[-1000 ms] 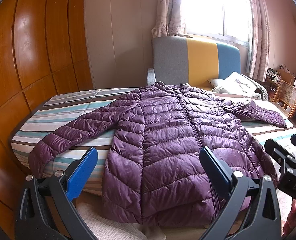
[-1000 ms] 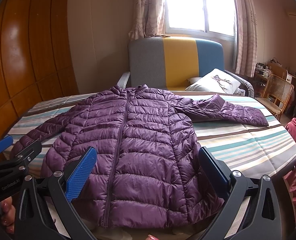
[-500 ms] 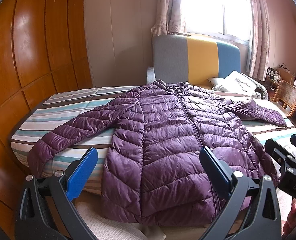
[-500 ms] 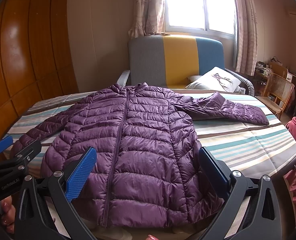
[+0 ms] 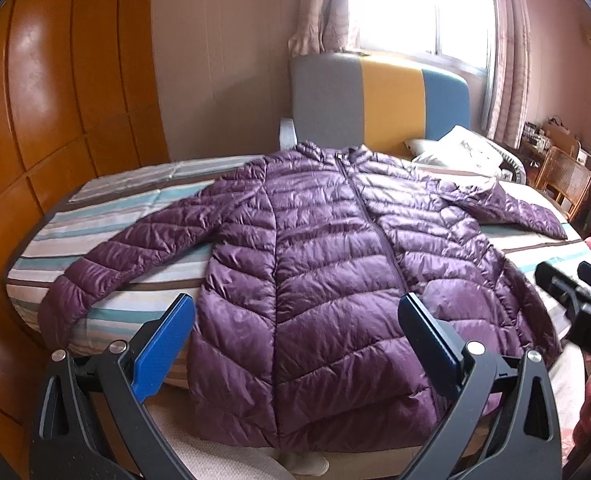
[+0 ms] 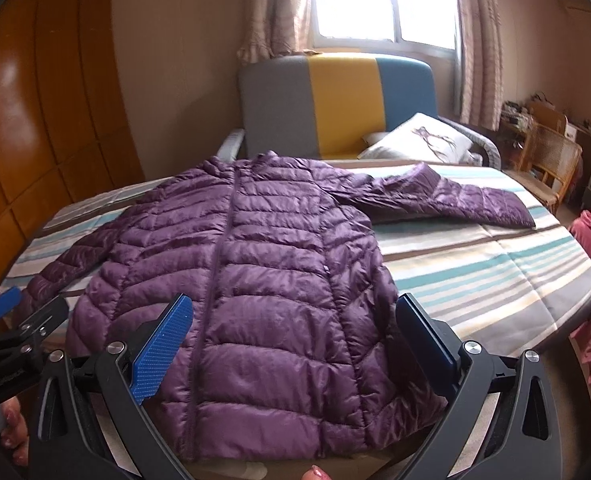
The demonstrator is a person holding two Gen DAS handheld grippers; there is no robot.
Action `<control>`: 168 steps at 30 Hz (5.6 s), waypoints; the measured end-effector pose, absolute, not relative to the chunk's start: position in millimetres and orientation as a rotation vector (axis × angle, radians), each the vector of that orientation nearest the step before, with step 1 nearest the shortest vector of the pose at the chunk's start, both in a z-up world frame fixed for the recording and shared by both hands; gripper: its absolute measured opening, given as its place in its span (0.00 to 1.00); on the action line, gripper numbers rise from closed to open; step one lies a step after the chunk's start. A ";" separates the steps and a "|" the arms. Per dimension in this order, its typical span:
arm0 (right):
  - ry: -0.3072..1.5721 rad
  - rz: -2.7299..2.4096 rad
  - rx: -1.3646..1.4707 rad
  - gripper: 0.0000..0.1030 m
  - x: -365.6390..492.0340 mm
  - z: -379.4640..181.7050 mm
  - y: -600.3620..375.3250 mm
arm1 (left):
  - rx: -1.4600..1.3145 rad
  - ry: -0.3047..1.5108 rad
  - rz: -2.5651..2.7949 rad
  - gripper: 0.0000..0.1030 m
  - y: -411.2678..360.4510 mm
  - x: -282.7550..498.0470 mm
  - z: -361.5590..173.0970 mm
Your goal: Fold large clothes
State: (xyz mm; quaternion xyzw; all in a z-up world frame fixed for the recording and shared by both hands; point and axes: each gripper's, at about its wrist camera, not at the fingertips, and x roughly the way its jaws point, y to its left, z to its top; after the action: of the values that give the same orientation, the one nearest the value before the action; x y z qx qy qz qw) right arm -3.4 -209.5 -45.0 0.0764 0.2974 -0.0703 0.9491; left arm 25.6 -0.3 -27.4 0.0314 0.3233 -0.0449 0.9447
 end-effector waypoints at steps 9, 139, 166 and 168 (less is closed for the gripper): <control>0.610 -0.105 0.279 0.97 42.3 -68.2 -269.6 | 0.039 0.736 -0.134 0.98 5.9 88.6 -56.3; 0.786 -0.420 0.124 0.85 218.6 -134.2 -348.2 | 0.484 0.739 -0.296 0.98 -203.7 312.9 -118.2; 0.721 -0.460 0.143 0.87 209.5 -127.8 -348.9 | -0.291 0.827 -0.228 0.10 -58.2 348.3 -128.3; 0.695 -0.466 0.155 0.87 205.1 -125.4 -350.5 | -0.276 0.809 -0.217 0.10 -48.7 336.2 -126.3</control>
State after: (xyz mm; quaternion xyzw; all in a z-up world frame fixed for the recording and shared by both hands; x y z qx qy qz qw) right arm 205.1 -350.5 -125.4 0.0754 0.3373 -0.2262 0.9107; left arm 336.2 -48.7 -126.3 -0.1337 0.3916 -0.1051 0.9043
